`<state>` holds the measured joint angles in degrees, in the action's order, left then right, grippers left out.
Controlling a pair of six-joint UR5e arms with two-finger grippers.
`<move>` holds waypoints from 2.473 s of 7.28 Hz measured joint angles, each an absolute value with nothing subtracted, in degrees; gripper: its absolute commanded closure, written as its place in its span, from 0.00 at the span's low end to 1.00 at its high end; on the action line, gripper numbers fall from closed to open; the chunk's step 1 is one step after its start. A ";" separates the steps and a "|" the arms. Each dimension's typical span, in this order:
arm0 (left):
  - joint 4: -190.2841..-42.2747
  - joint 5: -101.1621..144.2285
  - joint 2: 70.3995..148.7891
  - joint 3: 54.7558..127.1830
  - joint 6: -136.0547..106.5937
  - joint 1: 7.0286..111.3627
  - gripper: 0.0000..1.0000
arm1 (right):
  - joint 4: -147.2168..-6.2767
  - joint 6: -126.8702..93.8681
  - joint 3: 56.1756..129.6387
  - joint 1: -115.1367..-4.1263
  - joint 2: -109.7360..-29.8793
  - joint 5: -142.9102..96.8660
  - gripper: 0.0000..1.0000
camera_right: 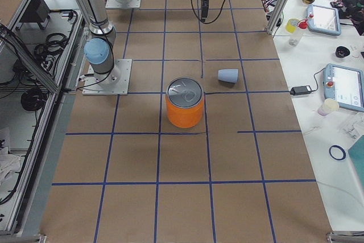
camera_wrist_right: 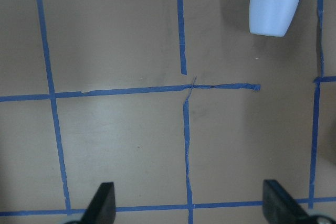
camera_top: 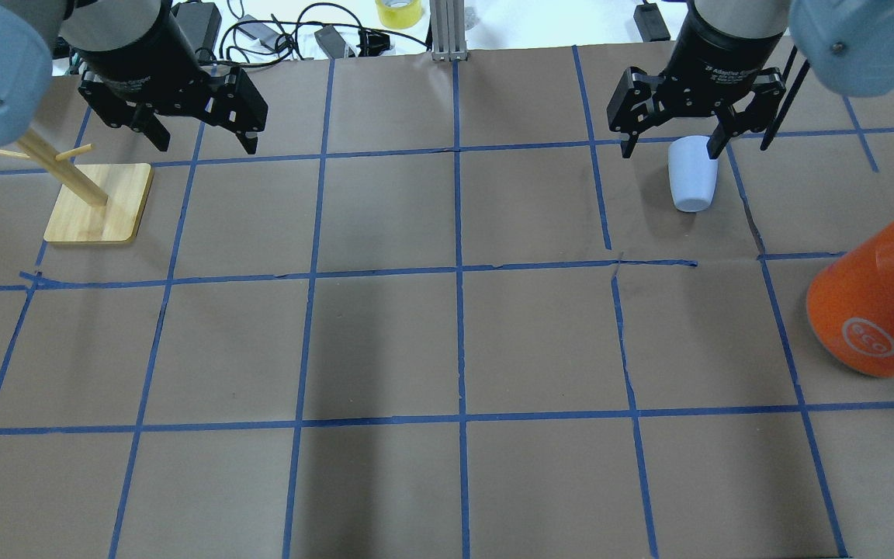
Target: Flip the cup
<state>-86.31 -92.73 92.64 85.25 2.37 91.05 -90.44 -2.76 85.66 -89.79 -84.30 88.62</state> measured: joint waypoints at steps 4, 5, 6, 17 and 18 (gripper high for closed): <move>-86.31 -92.72 92.64 85.25 2.37 91.05 0.00 | -90.86 -2.62 86.23 -89.79 -84.26 88.75 0.00; -86.31 -92.72 92.64 85.25 2.37 91.05 0.00 | -90.89 -2.58 86.33 -89.68 -84.23 88.76 0.00; -86.31 -92.72 92.64 85.25 2.39 91.05 0.00 | -91.02 -2.56 86.36 -89.35 -84.19 88.77 0.00; -86.31 -92.76 92.64 85.25 2.49 91.05 0.00 | -124.03 -0.15 88.20 -80.78 -63.08 93.00 0.00; -86.31 -92.75 92.64 85.25 2.47 91.05 0.00 | -125.79 -0.39 88.23 -80.25 -61.11 93.20 0.00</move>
